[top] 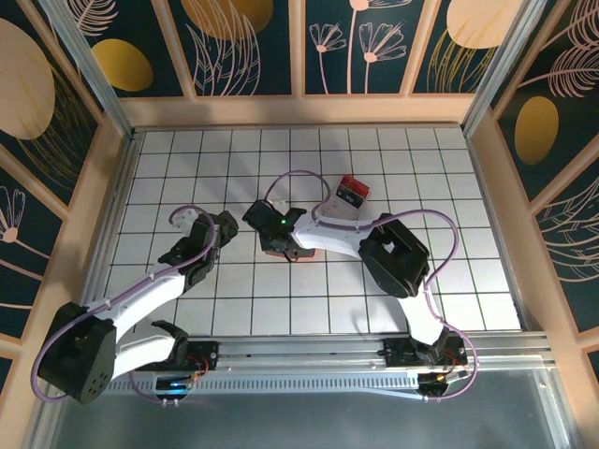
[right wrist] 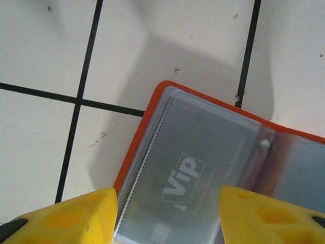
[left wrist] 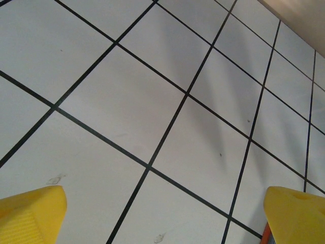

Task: Take the credit cards out of the card holder

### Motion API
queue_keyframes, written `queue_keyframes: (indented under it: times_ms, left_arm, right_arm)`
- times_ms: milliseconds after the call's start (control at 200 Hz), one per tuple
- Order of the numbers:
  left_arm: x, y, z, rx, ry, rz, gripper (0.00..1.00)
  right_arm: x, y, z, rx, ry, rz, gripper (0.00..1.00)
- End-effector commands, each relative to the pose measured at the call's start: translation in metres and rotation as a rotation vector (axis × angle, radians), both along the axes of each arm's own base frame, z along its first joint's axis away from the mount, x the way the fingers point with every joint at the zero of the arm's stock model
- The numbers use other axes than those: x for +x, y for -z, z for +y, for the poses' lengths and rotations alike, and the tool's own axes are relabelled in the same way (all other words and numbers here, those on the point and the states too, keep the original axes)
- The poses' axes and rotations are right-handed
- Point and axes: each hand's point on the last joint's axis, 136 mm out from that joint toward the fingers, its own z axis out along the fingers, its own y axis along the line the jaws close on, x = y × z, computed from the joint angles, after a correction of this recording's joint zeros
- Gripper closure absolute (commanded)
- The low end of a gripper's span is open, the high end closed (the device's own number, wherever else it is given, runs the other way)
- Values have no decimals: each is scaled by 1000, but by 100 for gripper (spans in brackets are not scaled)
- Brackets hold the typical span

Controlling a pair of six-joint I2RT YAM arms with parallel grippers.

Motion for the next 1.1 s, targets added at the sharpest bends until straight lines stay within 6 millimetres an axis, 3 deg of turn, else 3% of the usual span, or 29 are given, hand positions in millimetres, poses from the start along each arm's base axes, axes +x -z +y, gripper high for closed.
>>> queue_keyframes:
  times_ms: [0, 145, 405, 686, 876, 1096]
  left_arm:
    - [1, -3, 6, -9, -42, -23, 1]
    - [2, 2, 2, -15, -27, -3, 1]
    - [6, 7, -5, -29, -6, 14, 1]
    - [6, 9, -6, -30, 3, 21, 1]
    - [8, 7, -10, -29, 23, 19, 1]
    - [15, -3, -22, 10, 116, 13, 1]
  right_arm:
    - [3, 13, -1, -9, 17, 12, 43]
    - [3, 24, 0, -7, 16, 34, 43]
    - [-4, 39, -16, -52, 35, 55, 44]
    - [-20, 59, -36, -77, 49, 102, 54]
    - [-23, 57, -41, -50, 60, 106, 66]
    - [-24, 40, -29, 51, -2, 85, 76]
